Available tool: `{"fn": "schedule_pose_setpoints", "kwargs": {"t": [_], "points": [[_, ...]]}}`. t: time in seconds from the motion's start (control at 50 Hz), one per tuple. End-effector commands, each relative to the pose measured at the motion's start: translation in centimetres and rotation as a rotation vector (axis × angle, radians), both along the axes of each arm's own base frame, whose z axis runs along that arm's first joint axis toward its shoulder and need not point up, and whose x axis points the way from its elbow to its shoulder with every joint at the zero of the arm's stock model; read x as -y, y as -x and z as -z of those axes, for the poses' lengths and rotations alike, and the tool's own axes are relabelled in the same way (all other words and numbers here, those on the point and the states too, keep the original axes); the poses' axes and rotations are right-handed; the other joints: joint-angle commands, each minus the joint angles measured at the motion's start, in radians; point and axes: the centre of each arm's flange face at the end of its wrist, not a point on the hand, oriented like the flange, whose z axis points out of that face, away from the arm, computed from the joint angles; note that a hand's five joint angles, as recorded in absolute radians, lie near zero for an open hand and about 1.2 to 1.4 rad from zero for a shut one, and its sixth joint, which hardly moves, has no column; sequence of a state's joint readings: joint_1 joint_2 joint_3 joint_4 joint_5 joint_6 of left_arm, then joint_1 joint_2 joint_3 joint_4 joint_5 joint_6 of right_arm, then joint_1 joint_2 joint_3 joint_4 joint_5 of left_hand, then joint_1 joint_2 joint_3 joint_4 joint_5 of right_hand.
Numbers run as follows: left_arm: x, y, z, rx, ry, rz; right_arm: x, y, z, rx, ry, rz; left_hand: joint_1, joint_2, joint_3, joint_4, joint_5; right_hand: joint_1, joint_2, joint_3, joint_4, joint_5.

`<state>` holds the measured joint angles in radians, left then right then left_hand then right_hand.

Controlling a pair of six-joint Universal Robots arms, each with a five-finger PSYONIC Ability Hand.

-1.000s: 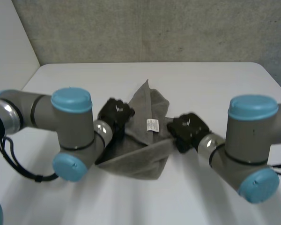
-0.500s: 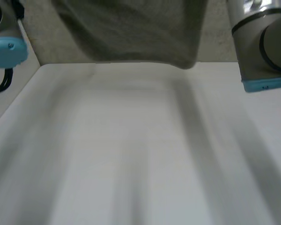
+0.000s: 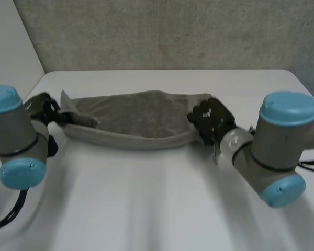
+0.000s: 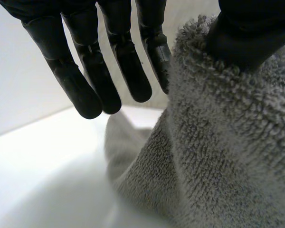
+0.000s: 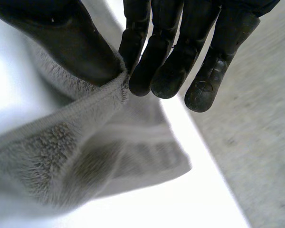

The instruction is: Fold the towel.

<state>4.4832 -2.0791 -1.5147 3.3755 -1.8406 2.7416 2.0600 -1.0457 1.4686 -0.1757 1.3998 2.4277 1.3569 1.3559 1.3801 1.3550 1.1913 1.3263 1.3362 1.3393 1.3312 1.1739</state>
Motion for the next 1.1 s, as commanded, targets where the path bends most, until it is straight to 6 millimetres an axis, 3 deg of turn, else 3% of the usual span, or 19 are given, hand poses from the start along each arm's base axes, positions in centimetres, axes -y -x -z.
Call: {"fn": "schedule_pose_setpoints", "kwargs": {"t": [0.02, 0.06, 0.08, 0.1, 0.14, 0.22, 0.36, 0.5, 0.6, 0.66, 0.7, 0.72, 0.76, 0.82, 0.84, 0.98, 1.1], "points": [[-2.6, -2.3, 1.7, 0.021, -0.096, -0.045, -1.2, 2.2, 2.0, -0.05, -0.071, 0.035, -0.164, -0.163, -0.187, -0.162, -0.173, 0.07, 0.06, 0.057, 0.065, 0.048], [-3.3, -2.3, 1.9, 0.024, -0.109, -0.043, -1.2, 2.8, 1.8, -0.049, -0.073, 0.051, -0.298, -0.297, -0.321, -0.296, -0.307, 0.07, 0.06, 0.057, 0.065, 0.048], [-3.9, -2.4, 1.8, 0.025, -0.115, -0.043, -1.2, 3.2, 1.6, -0.045, -0.066, 0.06, -0.466, -0.465, -0.49, -0.465, -0.475, 0.07, 0.06, 0.057, 0.065, 0.048], [-3.9, -2.4, 1.8, 0.025, -0.115, -0.043, -1.2, 3.2, 1.6, -0.045, -0.066, 0.06, -0.468, -0.467, -0.491, -0.466, -0.477, 0.07, 0.06, 0.057, 0.065, 0.048], [-4.8, -2.4, 1.3, 0.025, -0.106, -0.035, -1.5, 3.5, 1.9, -0.041, -0.058, 0.066, -0.761, -0.759, -0.784, -0.759, -0.769, 0.07, 0.06, 0.057, 0.065, 0.048], [-4.9, -2.2, 0.0, 0.018, -0.032, -0.032, -1.2, 4.0, 2.5, -0.033, -0.038, 0.083, -0.99, -0.989, -1.013, -0.988, -0.999, 0.07, 0.06, 0.057, 0.065, 0.048], [-4.7, -3.0, 0.3, 0.059, -0.004, -0.054, -1.2, 4.2, 3.0, -0.045, -0.03, 0.088, -1.002, -1.001, -1.026, -1.001, -1.011, 0.07, 0.06, 0.057, 0.065, 0.048], [-5.1, -4.6, 1.7, 0.208, -0.064, -0.062, -1.1, 4.2, 3.4, -0.052, -0.026, 0.086, -0.997, -0.996, -1.02, -0.995, -1.006, 0.07, 0.06, 0.057, 0.065, 0.048], [-6.0, -4.2, 0.8, 0.232, -0.036, -0.029, -1.4, 4.1, 3.7, -0.057, -0.035, 0.081, -0.935, -0.934, -0.958, -0.933, -0.944, 0.07, 0.06, 0.057, 0.065, 0.048], [-6.2, -3.0, -0.9, 0.207, 0.036, 0.075, -1.5, 4.0, 3.8, -0.058, -0.037, 0.078, -0.911, -0.91, -0.935, -0.91, -0.92, 0.07, 0.06, 0.057, 0.065, 0.048], [-6.6, -0.8, -2.8, 0.175, 0.139, 0.272, -1.6, 3.9, 3.8, -0.058, -0.035, 0.075, -0.911, -0.91, -0.935, -0.91, -0.92, 0.07, 0.06, 0.057, 0.065, 0.048], [-6.6, -0.7, -2.8, 0.175, 0.14, 0.273, -1.6, 3.9, 3.8, -0.057, -0.034, 0.073, -0.911, -0.91, -0.935, -0.91, -0.92, 0.07, 0.06, 0.057, 0.065, 0.048], [-7.0, 1.4, -4.0, 0.187, 0.227, 0.489, -1.6, 3.9, 3.8, -0.057, -0.034, 0.073, -0.909, -0.908, -0.932, -0.907, -0.917, 0.07, 0.06, 0.057, 0.065, 0.048], [-7.1, 2.2, -4.3, 0.228, 0.268, 0.587, -1.8, 3.9, 4.0, -0.06, -0.039, 0.072, -0.903, -0.902, -0.926, -0.901, -0.912, 0.07, 0.06, 0.057, 0.065, 0.048], [-7.2, 3.0, -4.4, 0.298, 0.309, 0.689, -1.9, 3.9, 4.0, -0.06, -0.04, 0.07, -0.897, -0.896, -0.92, -0.895, -0.906, 0.07, 0.06, 0.057, 0.065, 0.048], [-6.5, 3.8, -1.9, 0.58, 0.28, 0.837, -2.1, 4.0, 4.1, -0.063, -0.046, 0.07, -0.835, -0.834, -0.858, -0.833, -0.844, 0.07, 0.06, 0.057, 0.065, 0.048], [-7.2, 3.3, 0.3, 0.792, 0.179, 0.964, -2.1, 4.0, 4.1, -0.063, -0.046, 0.07, -0.838, -0.837, -0.861, -0.836, -0.847, 0.07, 0.06, 0.057, 0.065, 0.048]]}}
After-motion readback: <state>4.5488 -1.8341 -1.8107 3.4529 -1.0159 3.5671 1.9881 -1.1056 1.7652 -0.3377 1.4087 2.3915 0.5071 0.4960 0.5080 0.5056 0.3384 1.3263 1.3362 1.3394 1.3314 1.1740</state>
